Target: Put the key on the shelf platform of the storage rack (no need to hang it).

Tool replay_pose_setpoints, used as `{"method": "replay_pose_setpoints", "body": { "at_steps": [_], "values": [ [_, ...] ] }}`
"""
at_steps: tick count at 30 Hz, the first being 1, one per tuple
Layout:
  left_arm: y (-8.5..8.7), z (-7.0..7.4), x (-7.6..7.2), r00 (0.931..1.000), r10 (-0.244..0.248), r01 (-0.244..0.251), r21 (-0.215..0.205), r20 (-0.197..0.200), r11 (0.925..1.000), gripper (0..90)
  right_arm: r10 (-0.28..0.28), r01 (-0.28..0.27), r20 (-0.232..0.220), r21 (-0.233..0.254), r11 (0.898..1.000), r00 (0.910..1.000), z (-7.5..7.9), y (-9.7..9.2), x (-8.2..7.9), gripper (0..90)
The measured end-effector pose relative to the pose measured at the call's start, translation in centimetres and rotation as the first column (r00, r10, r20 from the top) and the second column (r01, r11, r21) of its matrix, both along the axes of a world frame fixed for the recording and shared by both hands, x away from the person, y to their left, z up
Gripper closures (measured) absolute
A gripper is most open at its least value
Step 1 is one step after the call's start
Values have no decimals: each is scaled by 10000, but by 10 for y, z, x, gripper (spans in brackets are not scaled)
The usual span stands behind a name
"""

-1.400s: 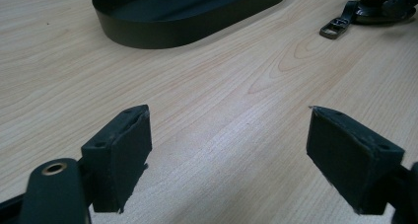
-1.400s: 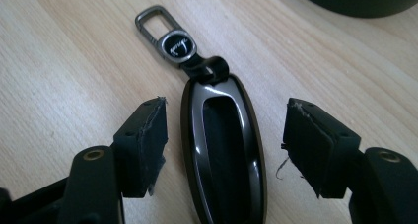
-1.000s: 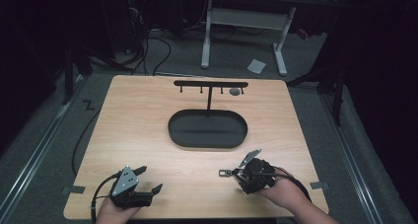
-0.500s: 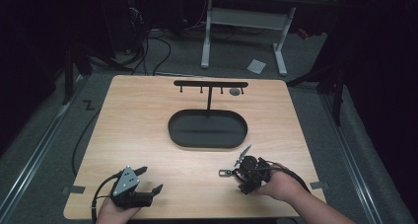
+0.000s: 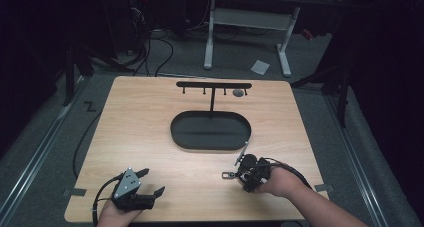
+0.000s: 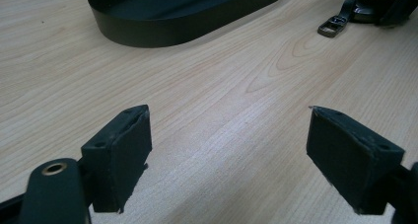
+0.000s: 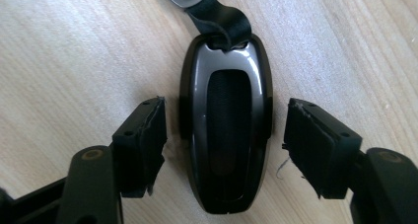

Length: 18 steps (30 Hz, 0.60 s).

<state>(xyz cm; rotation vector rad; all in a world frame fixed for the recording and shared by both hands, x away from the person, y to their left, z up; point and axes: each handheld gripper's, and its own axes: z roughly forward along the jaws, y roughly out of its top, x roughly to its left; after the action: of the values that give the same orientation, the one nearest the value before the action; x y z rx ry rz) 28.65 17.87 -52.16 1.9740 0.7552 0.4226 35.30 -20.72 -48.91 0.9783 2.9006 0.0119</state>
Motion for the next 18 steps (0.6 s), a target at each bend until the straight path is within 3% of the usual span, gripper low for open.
{"method": "replay_pose_setpoints", "body": {
  "at_steps": [11,18],
  "values": [
    [0,0,0,10000,5,-5,-11,-17,10000,181,5,-4,-345,40,10000,9994,-3,1,4,342],
    [0,0,0,10000,-6,6,13,-33,10000,181,-67,76,-610,141,9999,9981,-2,2,8,462]
  ]
}}
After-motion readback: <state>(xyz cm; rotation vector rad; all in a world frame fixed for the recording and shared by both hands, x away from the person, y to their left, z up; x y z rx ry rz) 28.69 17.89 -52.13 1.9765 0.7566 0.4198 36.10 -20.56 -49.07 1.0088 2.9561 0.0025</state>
